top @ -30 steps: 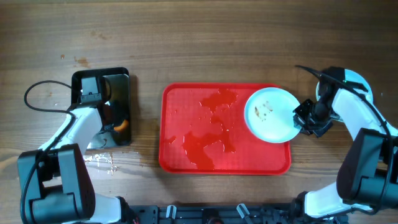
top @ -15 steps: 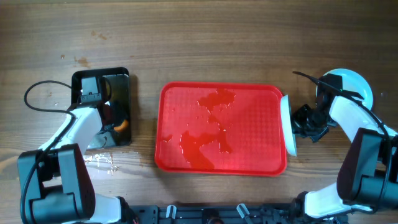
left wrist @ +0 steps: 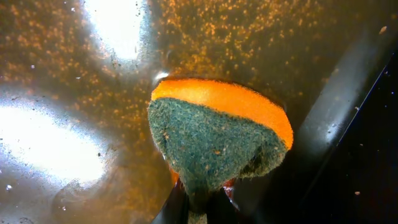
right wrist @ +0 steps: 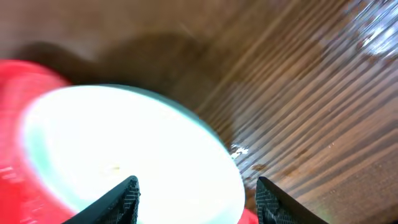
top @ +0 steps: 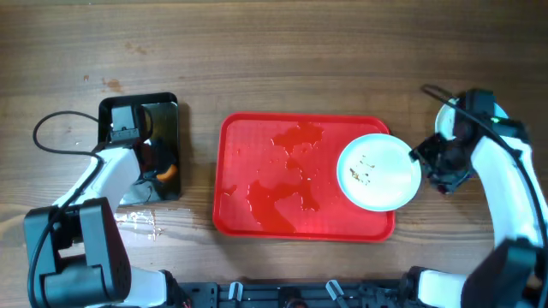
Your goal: Clean dirty plates on tray and stack at the side
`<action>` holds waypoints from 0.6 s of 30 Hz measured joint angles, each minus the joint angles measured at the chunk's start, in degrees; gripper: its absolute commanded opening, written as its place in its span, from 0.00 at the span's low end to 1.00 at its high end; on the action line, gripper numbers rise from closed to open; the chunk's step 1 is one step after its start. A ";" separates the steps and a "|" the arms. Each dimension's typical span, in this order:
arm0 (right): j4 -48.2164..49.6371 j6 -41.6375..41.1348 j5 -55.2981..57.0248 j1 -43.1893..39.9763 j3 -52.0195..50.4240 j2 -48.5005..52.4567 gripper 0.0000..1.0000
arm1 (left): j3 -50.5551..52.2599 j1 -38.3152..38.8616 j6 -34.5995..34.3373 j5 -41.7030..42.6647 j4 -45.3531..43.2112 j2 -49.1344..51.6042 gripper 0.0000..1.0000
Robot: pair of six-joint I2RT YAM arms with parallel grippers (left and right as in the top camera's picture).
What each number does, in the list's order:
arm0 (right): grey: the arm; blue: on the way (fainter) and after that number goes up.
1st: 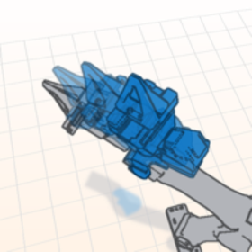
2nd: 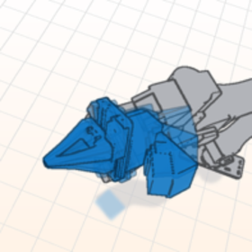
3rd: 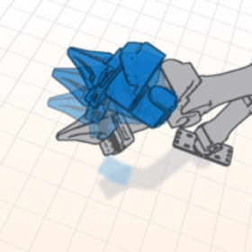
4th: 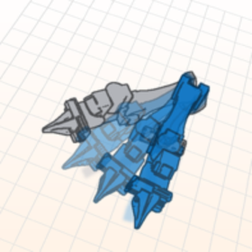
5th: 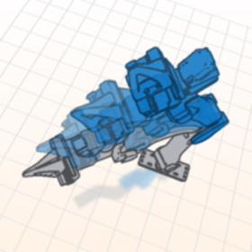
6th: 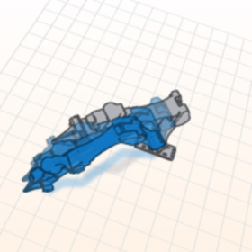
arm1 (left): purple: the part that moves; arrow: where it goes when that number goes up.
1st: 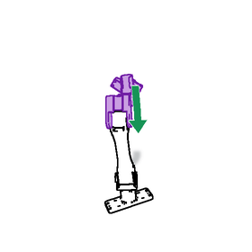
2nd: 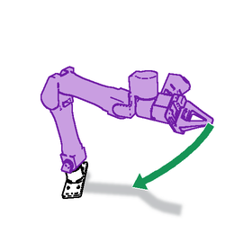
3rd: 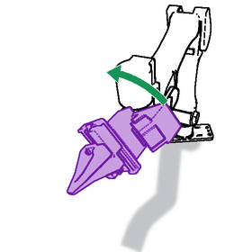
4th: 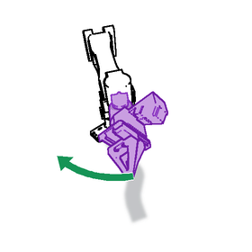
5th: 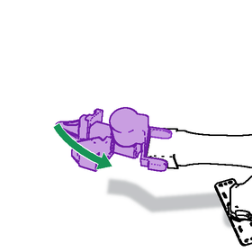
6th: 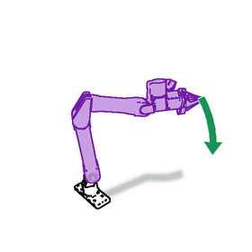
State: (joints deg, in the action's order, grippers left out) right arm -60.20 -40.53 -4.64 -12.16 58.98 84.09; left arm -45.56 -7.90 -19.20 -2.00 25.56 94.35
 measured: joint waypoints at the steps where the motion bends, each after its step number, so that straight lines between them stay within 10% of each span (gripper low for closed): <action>1: -0.46 -0.02 0.00 0.00 0.44 -1.64 0.63 | 0.00 -0.04 0.00 0.11 0.00 0.00 0.04; 5: -3.76 -3.43 2.14 0.00 0.63 -3.82 0.42 | 0.00 -0.11 0.00 0.24 0.00 0.00 0.04; 18: 2.84 -20.96 14.03 -3.43 -7.78 0.63 0.30 | 0.00 -0.11 0.00 0.24 0.02 0.00 0.04</action>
State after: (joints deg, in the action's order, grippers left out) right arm -57.36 -61.49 9.39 -15.59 51.20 84.73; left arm -45.56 -8.01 -19.20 -1.76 25.58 94.35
